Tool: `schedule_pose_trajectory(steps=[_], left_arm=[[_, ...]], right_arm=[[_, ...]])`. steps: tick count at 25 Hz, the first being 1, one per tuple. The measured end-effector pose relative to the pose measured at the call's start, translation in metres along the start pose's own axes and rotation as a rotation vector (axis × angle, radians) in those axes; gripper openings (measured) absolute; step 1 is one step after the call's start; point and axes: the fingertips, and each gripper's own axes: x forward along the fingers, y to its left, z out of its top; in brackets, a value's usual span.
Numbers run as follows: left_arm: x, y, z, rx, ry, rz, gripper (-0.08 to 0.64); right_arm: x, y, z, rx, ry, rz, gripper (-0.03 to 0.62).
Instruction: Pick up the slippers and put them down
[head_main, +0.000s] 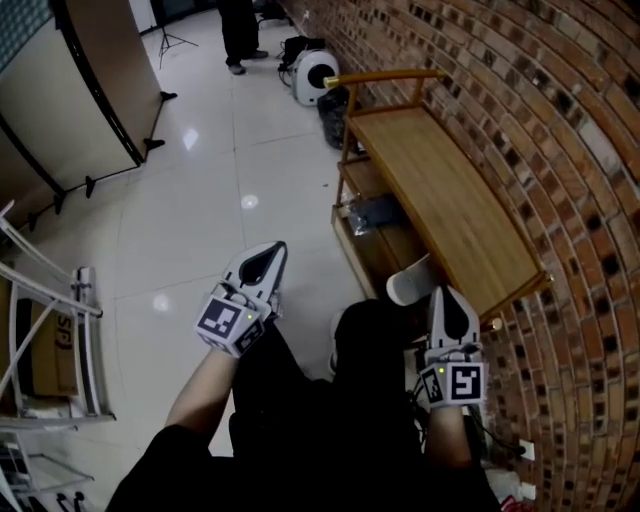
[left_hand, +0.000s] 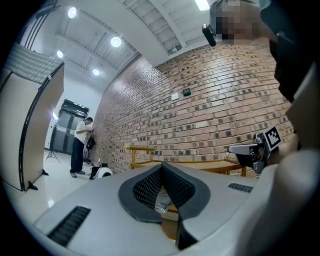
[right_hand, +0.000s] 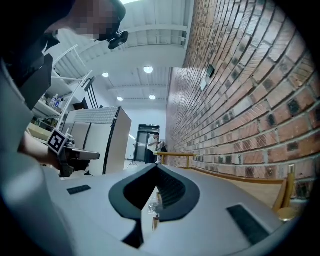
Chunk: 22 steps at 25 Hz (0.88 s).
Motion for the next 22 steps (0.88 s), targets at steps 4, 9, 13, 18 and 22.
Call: schedule_pose_trajectory(steps=[4,9,13,18,22], left_arm=[[0.021,-0.022,-0.013,-0.064,0.024,-0.062,0.002],[0.047,-0.052,-0.037,-0.369,0.048,-0.144,0.002],[0.065,-0.075,-0.061,-0.609,0.070,-0.231,0.002],[0.081,-0.081,-0.081,-1.184,-0.002,-0.293,0.002],[0.084,-0.084,-0.126,-1.493,-0.005,-0.233,0.002]], right_arm=[[-0.012,-0.009,-0.001,0.001,0.008,-0.036,0.008],[-0.029,-0.018,0.000,-0.019,0.014,-0.073,0.008],[-0.042,-0.029,0.000,-0.021,0.023,-0.102,0.008],[-0.053,-0.046,-0.003,-0.021,0.030,-0.129,0.008],[-0.058,-0.056,-0.003,-0.015,0.035,-0.143,0.008]])
